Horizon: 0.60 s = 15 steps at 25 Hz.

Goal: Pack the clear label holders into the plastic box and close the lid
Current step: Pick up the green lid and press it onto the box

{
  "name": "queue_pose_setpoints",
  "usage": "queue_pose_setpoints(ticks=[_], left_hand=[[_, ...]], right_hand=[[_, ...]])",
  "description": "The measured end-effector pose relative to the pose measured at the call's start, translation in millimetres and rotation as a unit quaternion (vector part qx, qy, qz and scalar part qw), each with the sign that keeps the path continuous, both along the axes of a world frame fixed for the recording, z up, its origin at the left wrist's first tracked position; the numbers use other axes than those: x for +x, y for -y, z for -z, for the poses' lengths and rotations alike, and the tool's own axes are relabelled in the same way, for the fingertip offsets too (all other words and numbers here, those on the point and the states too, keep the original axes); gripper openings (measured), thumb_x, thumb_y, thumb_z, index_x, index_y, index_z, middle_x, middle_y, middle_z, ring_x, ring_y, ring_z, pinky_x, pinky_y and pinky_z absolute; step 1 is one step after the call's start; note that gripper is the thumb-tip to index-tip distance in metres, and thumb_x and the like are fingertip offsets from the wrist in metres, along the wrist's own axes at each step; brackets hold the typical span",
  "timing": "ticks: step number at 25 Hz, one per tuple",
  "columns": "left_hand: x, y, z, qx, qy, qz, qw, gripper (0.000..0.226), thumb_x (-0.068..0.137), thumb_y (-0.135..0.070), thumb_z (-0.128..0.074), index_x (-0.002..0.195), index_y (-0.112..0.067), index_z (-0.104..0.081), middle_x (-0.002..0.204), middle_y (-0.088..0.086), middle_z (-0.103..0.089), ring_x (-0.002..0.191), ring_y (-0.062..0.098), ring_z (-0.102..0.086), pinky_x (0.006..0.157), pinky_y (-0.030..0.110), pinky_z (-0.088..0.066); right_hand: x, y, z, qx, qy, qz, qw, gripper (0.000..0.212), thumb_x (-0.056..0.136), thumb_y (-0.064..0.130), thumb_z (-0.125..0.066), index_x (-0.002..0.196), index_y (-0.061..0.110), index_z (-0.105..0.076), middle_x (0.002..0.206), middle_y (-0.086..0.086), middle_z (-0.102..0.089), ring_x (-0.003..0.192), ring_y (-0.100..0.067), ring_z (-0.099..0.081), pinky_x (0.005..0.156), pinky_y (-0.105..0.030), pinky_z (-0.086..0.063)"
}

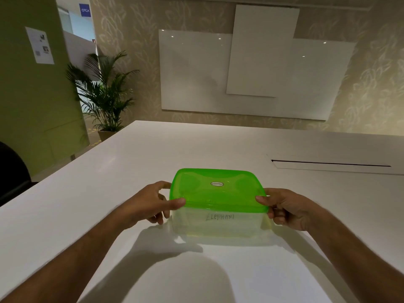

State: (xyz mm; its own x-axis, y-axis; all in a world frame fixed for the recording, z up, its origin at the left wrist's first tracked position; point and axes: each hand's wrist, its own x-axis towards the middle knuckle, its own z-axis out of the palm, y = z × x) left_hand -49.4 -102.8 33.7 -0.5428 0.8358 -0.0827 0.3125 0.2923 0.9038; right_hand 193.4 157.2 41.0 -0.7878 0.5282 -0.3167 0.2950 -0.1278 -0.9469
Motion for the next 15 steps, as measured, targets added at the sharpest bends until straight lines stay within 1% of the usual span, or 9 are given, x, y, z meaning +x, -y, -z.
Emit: queue_pose_setpoints(ticks=[1,3,4,5,7,9,11,13,15], left_hand=[[-2.1,1.5,4.3,-0.015,-0.088,-0.008,0.996,0.124,0.023,-0.086,-0.076,0.13,-0.03,-0.049,0.094,-0.002,-0.07,0.067,0.013,-0.066,0.06,0.028,-0.051],[-6.8,4.4,18.9,-0.026,-0.278,-0.02,0.96,0.132,0.025,-0.091,-0.07,0.139,-0.029,-0.047,0.123,-0.012,-0.055,0.098,0.008,-0.061,0.082,0.03,-0.053],[-9.2,5.6,28.2,0.0,-0.353,-0.026,0.935,0.132,0.029,-0.091,-0.071,0.141,-0.027,-0.046,0.131,-0.013,-0.048,0.111,0.008,-0.056,0.092,0.031,-0.051],[-11.9,6.8,36.9,0.043,-0.405,-0.029,0.913,0.128,0.034,-0.089,-0.073,0.142,-0.024,-0.047,0.135,-0.011,-0.046,0.119,0.01,-0.052,0.098,0.032,-0.049],[-16.4,6.9,47.0,0.16,-0.465,-0.02,0.87,0.109,0.051,-0.079,-0.077,0.137,-0.016,-0.054,0.134,-0.003,-0.051,0.123,0.015,-0.053,0.102,0.031,-0.047],[-18.2,3.7,51.7,0.255,-0.5,0.011,0.827,0.079,0.072,-0.063,-0.076,0.127,-0.007,-0.064,0.129,0.006,-0.059,0.121,0.02,-0.057,0.103,0.032,-0.048],[-18.5,-0.1,56.3,0.294,-0.534,0.024,0.792,0.059,0.086,-0.049,-0.07,0.12,-0.001,-0.069,0.126,0.011,-0.063,0.12,0.025,-0.06,0.102,0.037,-0.05],[-19.1,-2.7,61.7,0.305,-0.558,0.022,0.772,0.05,0.091,-0.042,-0.066,0.118,0.001,-0.069,0.125,0.013,-0.065,0.119,0.026,-0.061,0.1,0.042,-0.052],[-20.6,-4.8,64.7,0.32,-0.578,0.024,0.75,0.043,0.094,-0.037,-0.065,0.118,-0.002,-0.067,0.122,0.014,-0.066,0.117,0.026,-0.061,0.097,0.043,-0.052]], right_hand=[[0.1,0.4,-0.2,0.0,0.001,-0.001,1.0,0.055,0.061,0.022,-0.076,0.112,0.005,-0.063,0.055,-0.005,-0.046,0.04,-0.01,-0.035,0.033,-0.016,-0.022],[0.8,1.8,-0.6,0.0,0.001,-0.003,1.0,0.053,0.062,0.021,-0.075,0.111,0.005,-0.064,0.052,-0.004,-0.046,0.04,-0.009,-0.035,0.033,-0.017,-0.022],[1.5,2.3,-0.7,-0.002,-0.001,-0.003,1.0,0.051,0.063,0.021,-0.074,0.11,0.005,-0.064,0.05,-0.003,-0.046,0.039,-0.009,-0.035,0.032,-0.017,-0.022],[1.8,3.2,-0.8,-0.004,-0.003,-0.003,1.0,0.049,0.065,0.02,-0.073,0.11,0.006,-0.064,0.049,-0.002,-0.046,0.038,-0.009,-0.036,0.032,-0.017,-0.022],[2.2,3.9,-0.9,-0.008,-0.006,-0.003,1.0,0.046,0.068,0.018,-0.071,0.111,0.005,-0.063,0.047,-0.001,-0.047,0.036,-0.008,-0.037,0.031,-0.017,-0.022],[2.4,3.9,-1.2,-0.009,-0.005,-0.002,1.0,0.042,0.072,0.017,-0.07,0.111,0.005,-0.063,0.046,-0.001,-0.047,0.035,-0.007,-0.037,0.03,-0.017,-0.023],[2.2,4.1,-1.2,-0.011,-0.007,-0.001,1.0,0.043,0.071,0.018,-0.07,0.111,0.006,-0.062,0.046,-0.002,-0.047,0.034,-0.007,-0.037,0.03,-0.016,-0.023],[1.9,4.8,-0.6,-0.012,-0.009,0.004,1.0,0.044,0.07,0.017,-0.07,0.111,0.005,-0.063,0.045,-0.002,-0.047,0.033,-0.007,-0.038,0.031,-0.015,-0.022],[1.0,4.0,0.8,-0.015,-0.009,0.013,1.0,0.04,0.074,0.015,-0.069,0.111,0.004,-0.063,0.045,-0.002,-0.046,0.032,-0.007,-0.037,0.031,-0.015,-0.021]])
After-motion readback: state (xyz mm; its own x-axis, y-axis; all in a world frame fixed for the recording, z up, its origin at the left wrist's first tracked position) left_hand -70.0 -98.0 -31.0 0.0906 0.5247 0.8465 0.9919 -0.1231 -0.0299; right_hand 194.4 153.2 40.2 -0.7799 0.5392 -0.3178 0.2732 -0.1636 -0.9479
